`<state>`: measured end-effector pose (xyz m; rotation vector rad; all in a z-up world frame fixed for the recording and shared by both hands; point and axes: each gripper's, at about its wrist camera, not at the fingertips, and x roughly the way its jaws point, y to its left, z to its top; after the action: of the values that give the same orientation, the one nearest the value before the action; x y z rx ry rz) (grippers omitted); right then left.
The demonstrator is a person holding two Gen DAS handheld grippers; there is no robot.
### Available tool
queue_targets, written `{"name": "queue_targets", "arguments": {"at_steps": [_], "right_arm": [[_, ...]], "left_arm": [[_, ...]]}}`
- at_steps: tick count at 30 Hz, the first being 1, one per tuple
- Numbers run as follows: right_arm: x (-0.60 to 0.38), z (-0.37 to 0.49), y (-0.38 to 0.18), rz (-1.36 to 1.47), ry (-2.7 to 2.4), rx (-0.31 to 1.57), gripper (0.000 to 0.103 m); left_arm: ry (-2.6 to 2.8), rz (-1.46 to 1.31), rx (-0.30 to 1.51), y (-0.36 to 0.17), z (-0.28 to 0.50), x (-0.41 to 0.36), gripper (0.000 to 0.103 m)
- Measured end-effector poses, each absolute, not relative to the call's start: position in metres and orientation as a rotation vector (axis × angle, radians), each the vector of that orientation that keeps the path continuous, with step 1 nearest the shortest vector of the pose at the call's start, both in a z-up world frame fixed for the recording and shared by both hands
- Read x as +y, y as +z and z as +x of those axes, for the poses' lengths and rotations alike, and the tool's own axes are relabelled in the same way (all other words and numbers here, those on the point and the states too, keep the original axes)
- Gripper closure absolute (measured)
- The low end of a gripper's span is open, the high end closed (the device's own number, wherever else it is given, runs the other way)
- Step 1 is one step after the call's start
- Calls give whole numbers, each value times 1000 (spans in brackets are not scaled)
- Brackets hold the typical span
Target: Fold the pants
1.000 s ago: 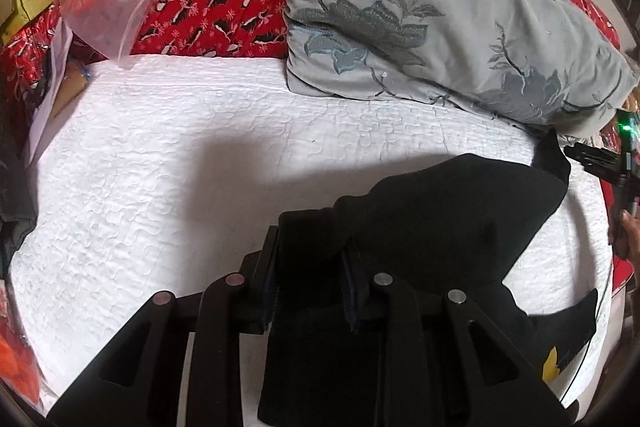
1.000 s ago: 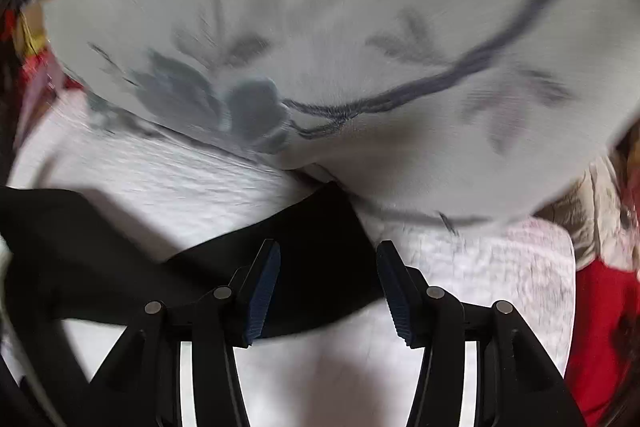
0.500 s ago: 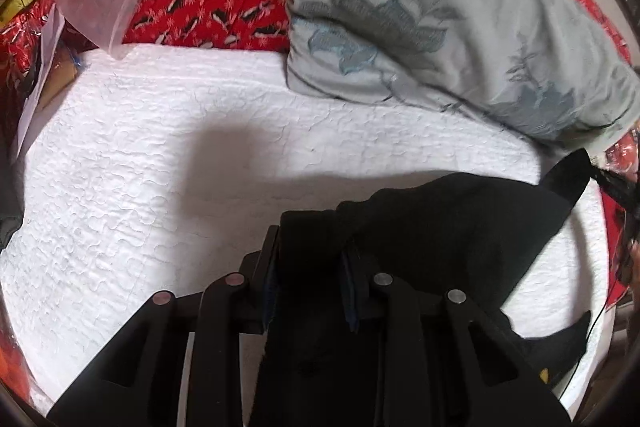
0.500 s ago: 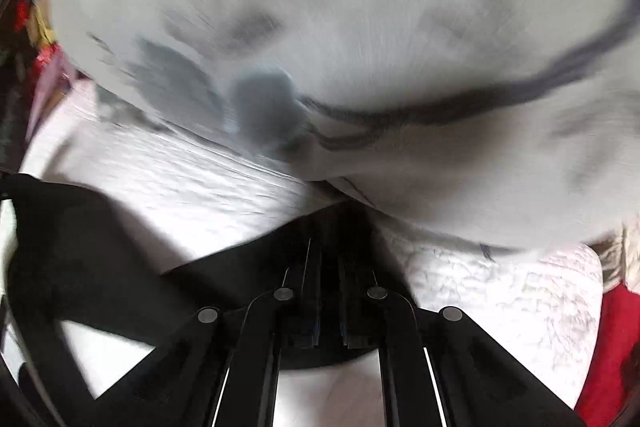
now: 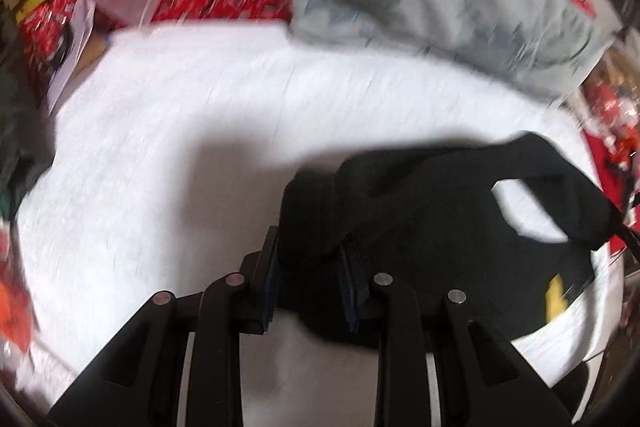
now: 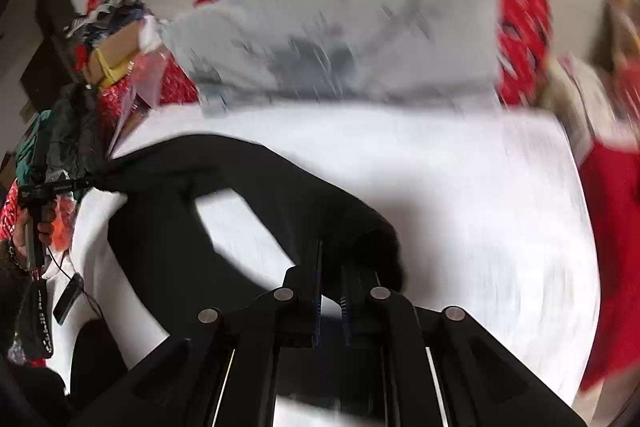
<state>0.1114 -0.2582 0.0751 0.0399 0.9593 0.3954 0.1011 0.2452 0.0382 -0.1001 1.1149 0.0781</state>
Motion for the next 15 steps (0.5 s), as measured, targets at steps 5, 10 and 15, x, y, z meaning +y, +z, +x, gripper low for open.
{"name": "queue_targets", "arguments": {"at_steps": [5,10,15], "right_arm": [[-278,60,37,53,295,1050,92],[-296,33,49,130,229,1019,70],[-295,19,82,168,223,950,50]], "left_arm": [[110,-151,1208,23,87,254,78],[96,-261,1187,50,75,259,35],[75,-322,1133,83,64,246,21]]}}
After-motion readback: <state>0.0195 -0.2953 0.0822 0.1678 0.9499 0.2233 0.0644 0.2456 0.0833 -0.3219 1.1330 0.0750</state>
